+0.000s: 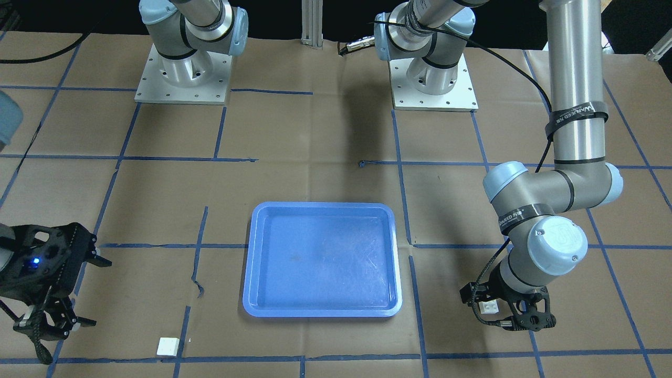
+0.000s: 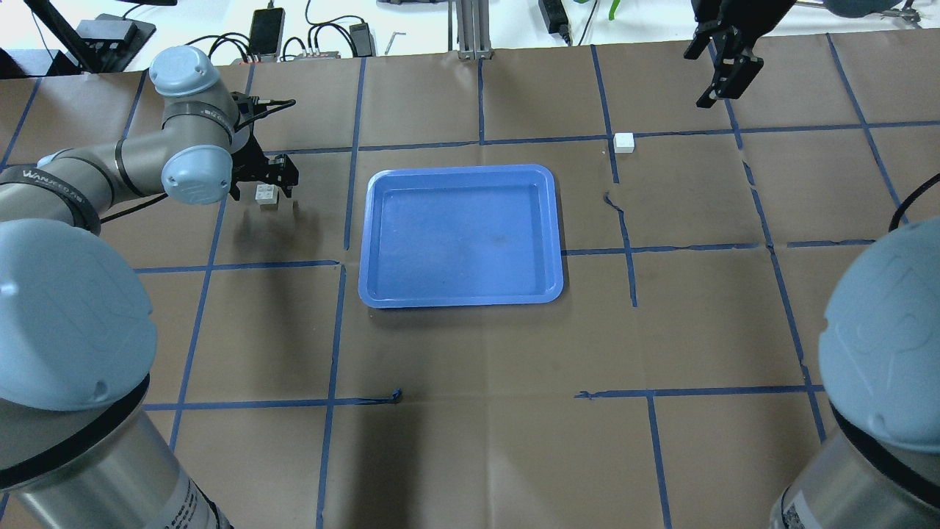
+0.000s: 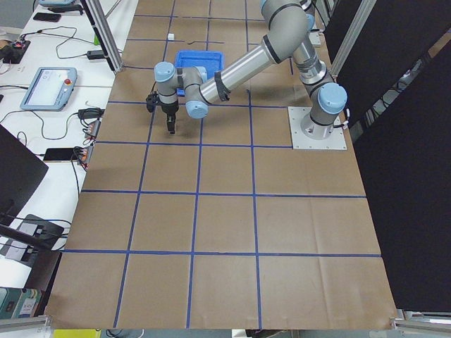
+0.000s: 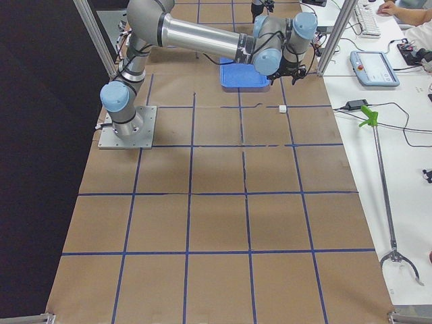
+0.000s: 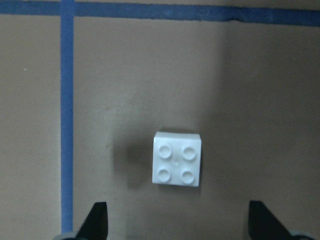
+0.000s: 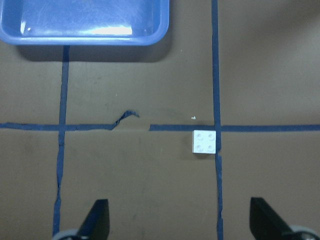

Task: Assemble white blocks and place on blue tray

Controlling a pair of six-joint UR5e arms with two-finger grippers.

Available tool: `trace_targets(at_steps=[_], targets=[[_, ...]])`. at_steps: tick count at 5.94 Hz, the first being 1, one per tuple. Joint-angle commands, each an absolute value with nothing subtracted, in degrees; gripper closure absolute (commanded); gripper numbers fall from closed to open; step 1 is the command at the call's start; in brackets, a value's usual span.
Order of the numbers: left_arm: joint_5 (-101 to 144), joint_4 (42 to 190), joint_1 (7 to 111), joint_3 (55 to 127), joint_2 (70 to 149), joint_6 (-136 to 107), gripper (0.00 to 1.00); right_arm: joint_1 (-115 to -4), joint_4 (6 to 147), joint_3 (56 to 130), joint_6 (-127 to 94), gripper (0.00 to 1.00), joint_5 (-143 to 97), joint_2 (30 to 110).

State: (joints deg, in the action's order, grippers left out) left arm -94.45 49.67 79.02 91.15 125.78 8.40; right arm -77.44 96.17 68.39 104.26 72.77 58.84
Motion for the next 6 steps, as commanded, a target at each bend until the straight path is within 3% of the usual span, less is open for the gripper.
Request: trace_targets(at_steps=[1,2,3,6], targets=[[-94.39,48.61,79.01,91.32,125.95,10.8,0.52,-73.41,96.41,68.47,112.54,0.01,62.01,52.68],[-94.39,48.52,79.01,91.32,125.95,12.29,0.86,-73.21,96.5,68.12,114.94,0.0,58.74,50.12],[-94.39,48.52,79.01,91.23,125.95,12.65,0.98,-73.21,98.51,68.2,115.22,0.0,56.8,47.49],[-89.85,52.88,84.07,91.49,121.58,13.97,1.0,-73.21,100.72,68.29,114.44,0.0,54.32,42.54]])
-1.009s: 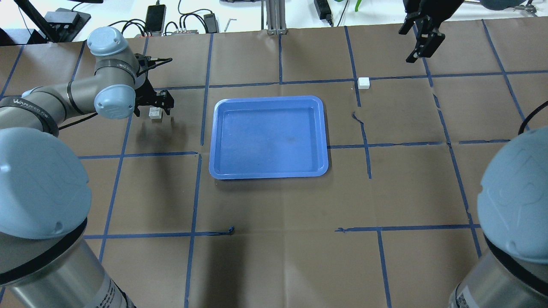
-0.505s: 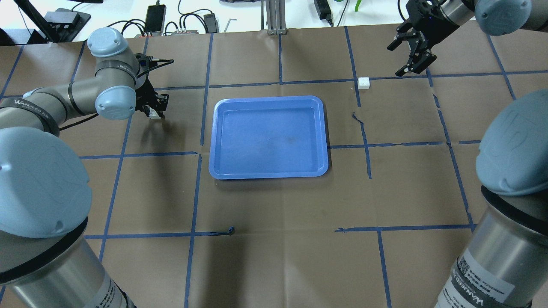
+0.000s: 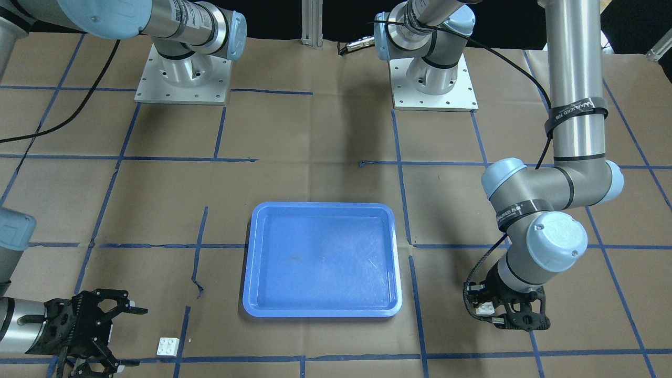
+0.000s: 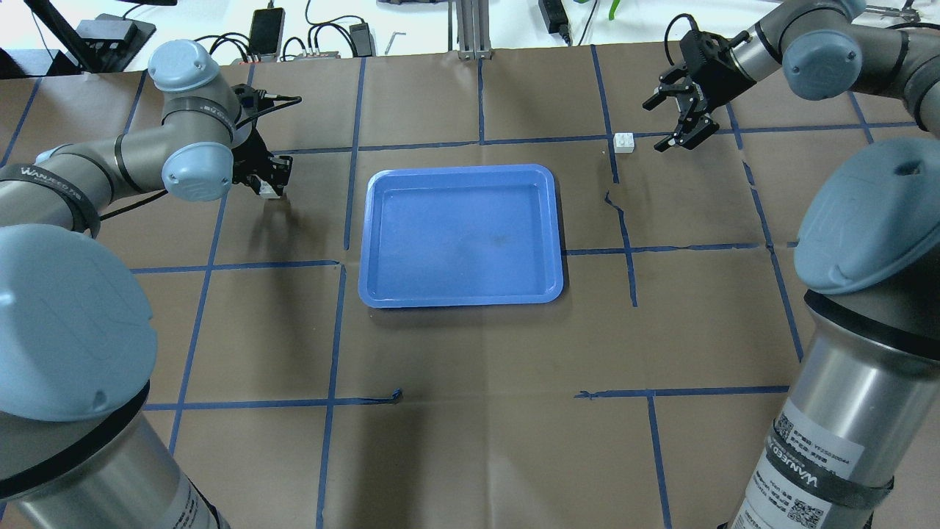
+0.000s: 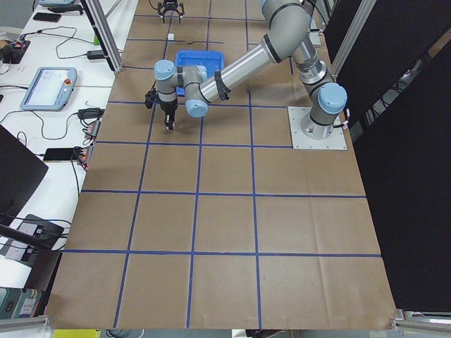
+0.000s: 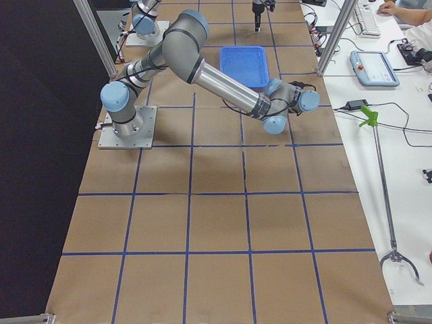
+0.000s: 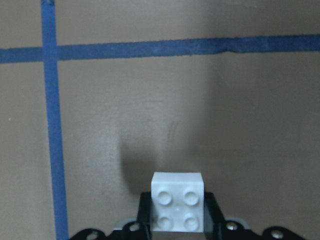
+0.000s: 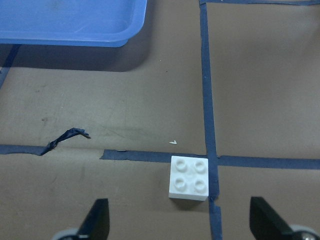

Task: Assemble white blocks and place on blue tray

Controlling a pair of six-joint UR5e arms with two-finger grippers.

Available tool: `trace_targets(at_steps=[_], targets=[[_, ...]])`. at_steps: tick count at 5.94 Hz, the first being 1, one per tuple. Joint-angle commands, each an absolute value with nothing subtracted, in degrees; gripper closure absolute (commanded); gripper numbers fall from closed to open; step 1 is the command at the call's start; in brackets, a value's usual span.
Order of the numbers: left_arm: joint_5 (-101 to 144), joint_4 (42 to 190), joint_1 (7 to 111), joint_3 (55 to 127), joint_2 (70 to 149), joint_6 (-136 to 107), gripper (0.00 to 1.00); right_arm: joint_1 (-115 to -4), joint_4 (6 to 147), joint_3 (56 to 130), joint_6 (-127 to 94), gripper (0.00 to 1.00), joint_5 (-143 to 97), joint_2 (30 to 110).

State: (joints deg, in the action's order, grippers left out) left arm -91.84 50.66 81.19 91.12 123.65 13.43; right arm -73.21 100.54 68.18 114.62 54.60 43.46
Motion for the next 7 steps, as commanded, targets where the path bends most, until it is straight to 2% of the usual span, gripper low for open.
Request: trace_targets(at_steps=[1,3,6,7], targets=[[-90.17,55.09,91.42,91.41,119.81,16.32,1.0,-73.39,100.72,68.47,114.52,0.0,54.49,41.23],[-90.7,58.87,101.99,91.49,119.44,25.52,0.99,-74.18,101.94,68.38,114.69,0.0,54.49,40.96],[-95.26,62.31,108.71,91.58,120.76,55.98,0.99,-74.88,103.89,68.47,114.61,0.0,54.49,40.96],[-95.53,61.62,109.76,91.58,121.11,64.69,0.99,-75.06,103.89,68.38,114.78,0.04,54.49,40.96]])
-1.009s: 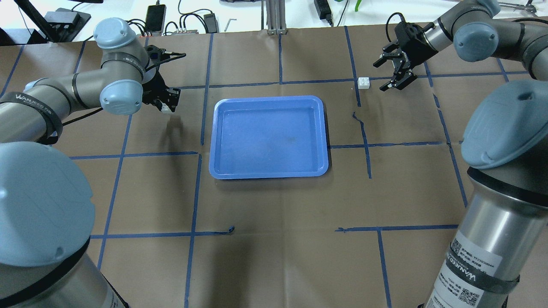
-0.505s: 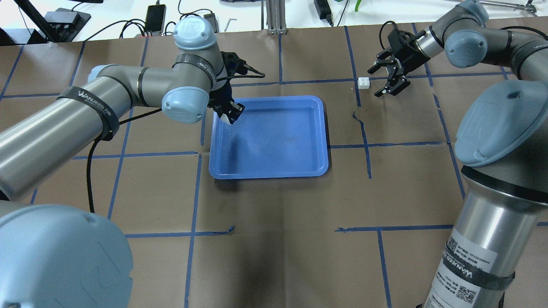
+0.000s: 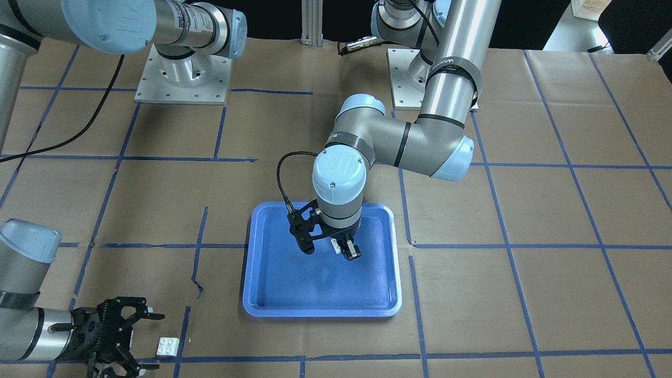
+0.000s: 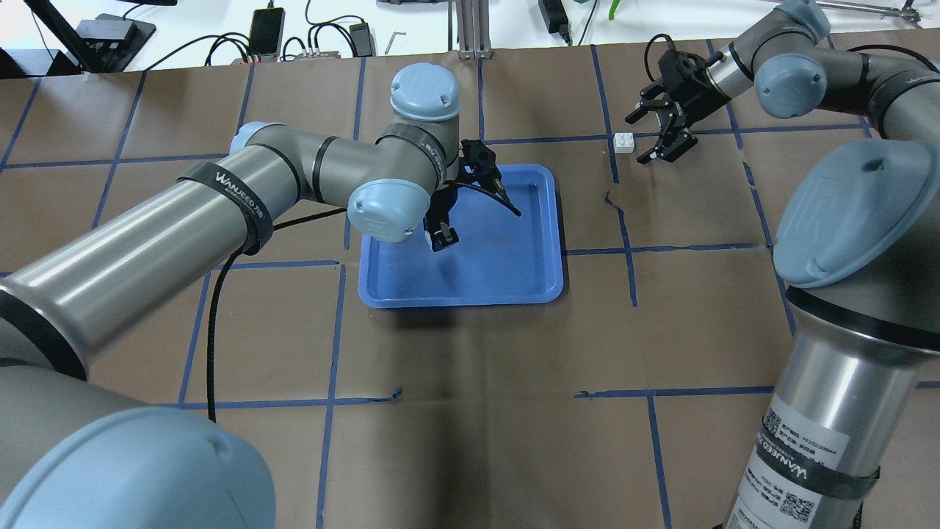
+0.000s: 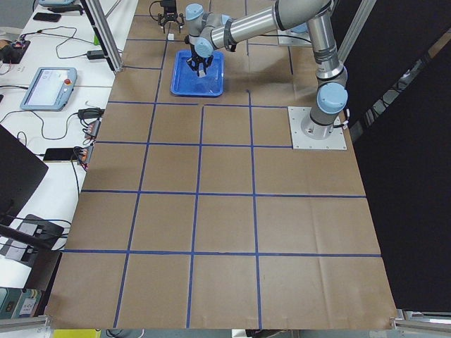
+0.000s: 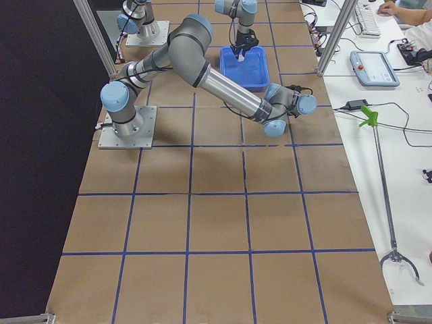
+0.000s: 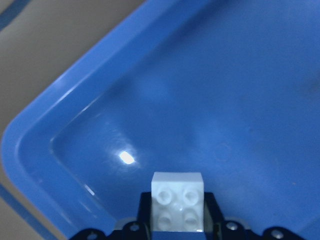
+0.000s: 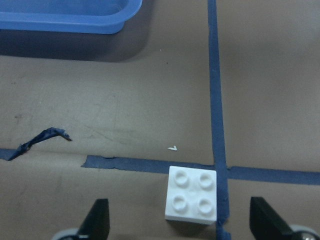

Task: Assemble white blocks and place on blue tray

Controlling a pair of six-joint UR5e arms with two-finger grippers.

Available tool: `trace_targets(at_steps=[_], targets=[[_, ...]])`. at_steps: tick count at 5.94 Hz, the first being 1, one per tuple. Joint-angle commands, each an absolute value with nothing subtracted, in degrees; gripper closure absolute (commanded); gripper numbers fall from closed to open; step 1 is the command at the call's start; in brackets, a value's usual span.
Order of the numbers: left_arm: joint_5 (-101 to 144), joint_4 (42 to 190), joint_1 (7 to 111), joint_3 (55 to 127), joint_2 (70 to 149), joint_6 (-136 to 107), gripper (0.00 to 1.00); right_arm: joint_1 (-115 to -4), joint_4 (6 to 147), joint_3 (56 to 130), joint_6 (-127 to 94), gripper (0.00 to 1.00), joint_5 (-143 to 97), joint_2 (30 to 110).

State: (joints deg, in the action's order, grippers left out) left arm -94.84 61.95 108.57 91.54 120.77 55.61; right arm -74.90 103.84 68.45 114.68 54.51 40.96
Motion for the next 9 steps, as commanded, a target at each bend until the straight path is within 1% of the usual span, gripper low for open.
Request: trace_targets(at_steps=[1,3,4,5,6,7,8,9], targets=[[-95.54,61.35,110.21,92.37,120.77,67.04,0.98,-75.06,103.89,68.38,114.87,0.2,54.58,40.96],[-95.45,53.46,110.57,96.13,119.98,68.46,0.95,-75.06,103.89,68.38,115.22,0.47,54.58,40.96],[-95.19,49.87,110.48,96.59,120.58,67.94,0.95,-75.15,103.97,68.38,115.22,0.58,54.58,41.04],[-95.19,49.23,110.48,96.59,120.67,67.68,0.94,-75.15,105.37,68.38,115.22,0.75,54.67,41.04],[-95.01,48.17,110.48,96.85,121.2,67.07,0.88,-75.06,106.08,68.29,114.7,0.78,54.67,41.22],[-95.1,48.08,110.48,97.38,121.2,66.8,0.83,-75.06,106.0,68.12,114.26,0.78,54.58,41.83],[-95.18,47.99,110.48,98.08,121.2,66.8,0.76,-75.06,105.39,68.2,113.21,0.78,54.67,43.58],[-95.1,47.81,110.48,98.17,121.29,66.71,0.56,-74.97,102.77,68.38,109.9,0.78,54.75,46.46]])
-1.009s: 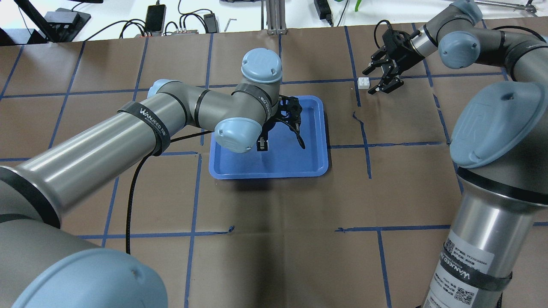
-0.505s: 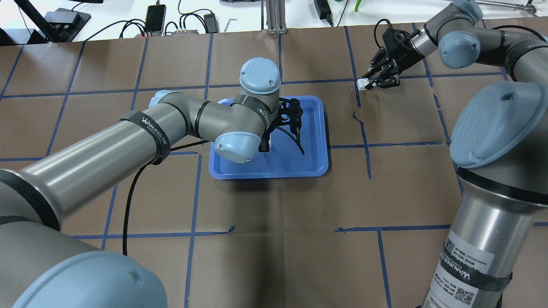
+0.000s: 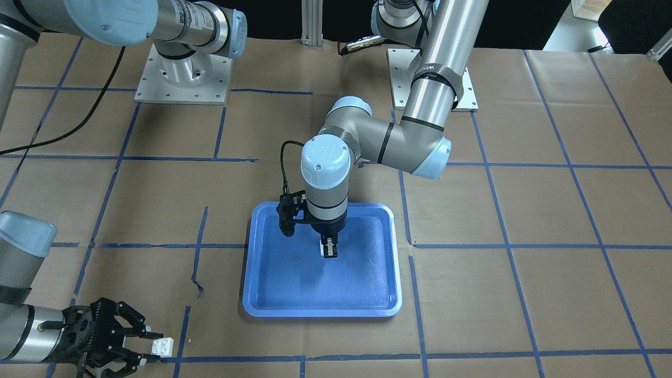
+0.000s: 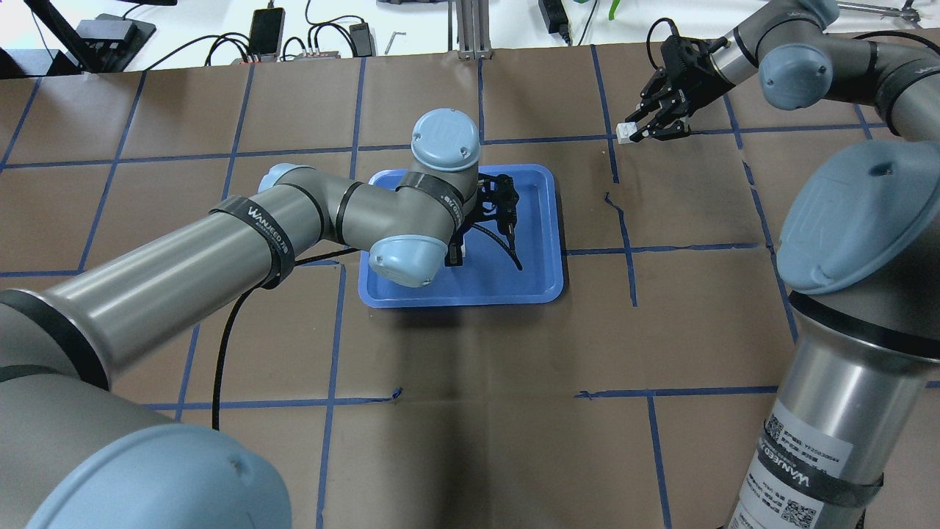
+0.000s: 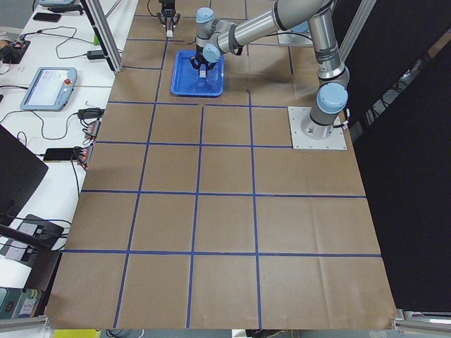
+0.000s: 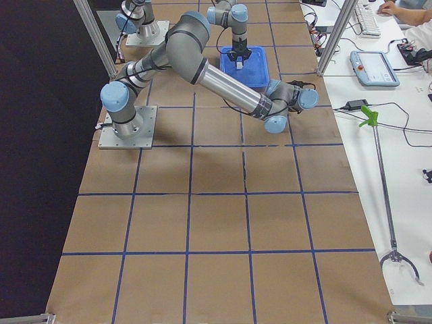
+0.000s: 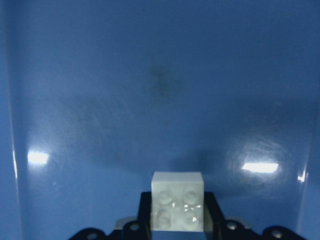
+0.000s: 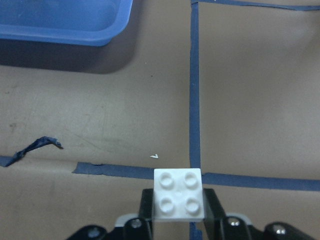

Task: Assemble white blocks and place on blue tray

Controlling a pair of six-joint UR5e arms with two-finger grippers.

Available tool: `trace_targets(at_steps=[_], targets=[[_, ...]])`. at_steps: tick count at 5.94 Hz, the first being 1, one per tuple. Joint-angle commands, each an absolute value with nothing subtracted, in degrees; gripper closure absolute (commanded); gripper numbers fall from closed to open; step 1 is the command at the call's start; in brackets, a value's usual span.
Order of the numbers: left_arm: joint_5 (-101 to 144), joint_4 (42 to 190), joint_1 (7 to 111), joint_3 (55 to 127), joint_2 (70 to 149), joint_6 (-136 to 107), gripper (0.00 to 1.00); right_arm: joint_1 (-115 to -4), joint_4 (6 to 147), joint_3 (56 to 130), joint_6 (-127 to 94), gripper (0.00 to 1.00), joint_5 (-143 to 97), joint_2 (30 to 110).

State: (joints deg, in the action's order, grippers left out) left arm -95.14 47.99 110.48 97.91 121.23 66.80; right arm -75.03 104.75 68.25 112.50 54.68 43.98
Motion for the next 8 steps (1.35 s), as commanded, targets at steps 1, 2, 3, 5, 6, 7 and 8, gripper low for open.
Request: trace_targets(at_steps=[1,2,3,5,6,7,8], targets=[[-94.49,47.64,110.48,98.26,121.38,66.36,0.26,-74.97,100.05,69.07,107.25,0.78,54.76,49.63],[-94.31,47.9,110.39,98.09,121.29,65.05,0.12,-74.97,99.67,71.26,102.96,0.78,54.76,52.7],[-94.57,48.77,110.22,97.82,120.85,64.87,0.05,-74.97,100.54,75.54,101.88,0.78,54.49,55.69],[-94.66,66.71,107.6,92.49,114.3,63.55,0.02,-75.49,102.81,81.62,101.6,0.78,54.4,58.53],[-94.4,75.32,105.58,89.5,109.65,59.8,0.02,-77.76,106.05,84.35,100.3,0.78,54.4,59.23],[-94.39,81.5,104.34,88.78,104.03,54.37,0.02,-80.92,112.35,88.55,94.37,0.78,54.4,60.72],[-94.31,83.04,103.37,88.6,99.71,48.84,0.02,-83.91,121.72,93.81,89.0,0.78,54.4,61.25]])
